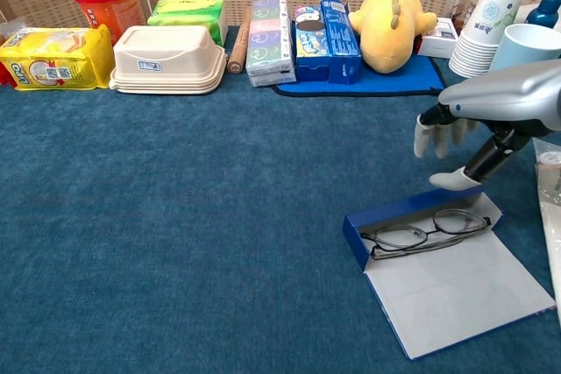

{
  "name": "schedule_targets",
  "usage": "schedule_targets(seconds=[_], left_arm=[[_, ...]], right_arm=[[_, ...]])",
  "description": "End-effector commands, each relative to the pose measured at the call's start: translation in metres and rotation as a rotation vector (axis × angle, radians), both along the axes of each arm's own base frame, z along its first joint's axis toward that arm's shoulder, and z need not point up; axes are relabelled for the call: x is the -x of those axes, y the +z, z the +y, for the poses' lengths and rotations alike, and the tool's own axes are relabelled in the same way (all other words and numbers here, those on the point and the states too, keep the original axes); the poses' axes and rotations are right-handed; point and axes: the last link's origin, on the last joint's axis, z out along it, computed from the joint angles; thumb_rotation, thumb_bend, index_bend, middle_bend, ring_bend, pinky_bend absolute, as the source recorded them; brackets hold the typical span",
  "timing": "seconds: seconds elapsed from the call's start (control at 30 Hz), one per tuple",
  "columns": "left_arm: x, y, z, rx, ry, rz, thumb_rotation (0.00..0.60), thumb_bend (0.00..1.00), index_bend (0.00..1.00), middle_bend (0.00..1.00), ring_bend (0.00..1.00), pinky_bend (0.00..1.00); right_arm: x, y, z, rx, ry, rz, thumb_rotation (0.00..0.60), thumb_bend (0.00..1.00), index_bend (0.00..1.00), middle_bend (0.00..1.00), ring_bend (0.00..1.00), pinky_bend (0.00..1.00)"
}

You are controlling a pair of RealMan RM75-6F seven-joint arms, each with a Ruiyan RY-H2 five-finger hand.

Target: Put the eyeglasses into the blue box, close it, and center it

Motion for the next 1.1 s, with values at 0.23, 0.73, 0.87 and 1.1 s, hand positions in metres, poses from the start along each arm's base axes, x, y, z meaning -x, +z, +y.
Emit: schedule_targets(seconds=[0.23, 0.73, 0.87, 1.1], left_arm=[[0.000, -0.001, -0.001, 0.003, 0.000, -0.002, 0.600, 0.28, 0.11, 0.03, 0.00, 0.00], [-0.002, -0.006, 0.004, 0.026, -0.021, -0.012, 0.600, 0.28, 0.10, 0.03, 0.00, 0.00], [-0.002, -0.006, 0.004, 0.027, -0.019, -0.009, 0.600, 0.28, 0.10, 0.03, 0.00, 0.00], [-0.002, -0.008, 0.004, 0.036, -0.014, -0.011, 0.600, 0.28, 0.10, 0.03, 0.00, 0.00]], right_arm=[[0.013, -0.002, 0.007, -0.018, -0.040, 0.026, 0.276, 0.36, 0.27, 0.33, 0.29, 0.25], [0.022, 0.009, 0.050, -0.055, -0.085, 0.036, 0.268, 0.33, 0.27, 0.33, 0.34, 0.25], [0.019, 0.010, 0.052, -0.050, -0.067, 0.037, 0.270, 0.33, 0.27, 0.33, 0.34, 0.25], [0.013, 0.011, 0.057, -0.059, -0.059, 0.037, 0.268, 0.33, 0.26, 0.33, 0.34, 0.25]])
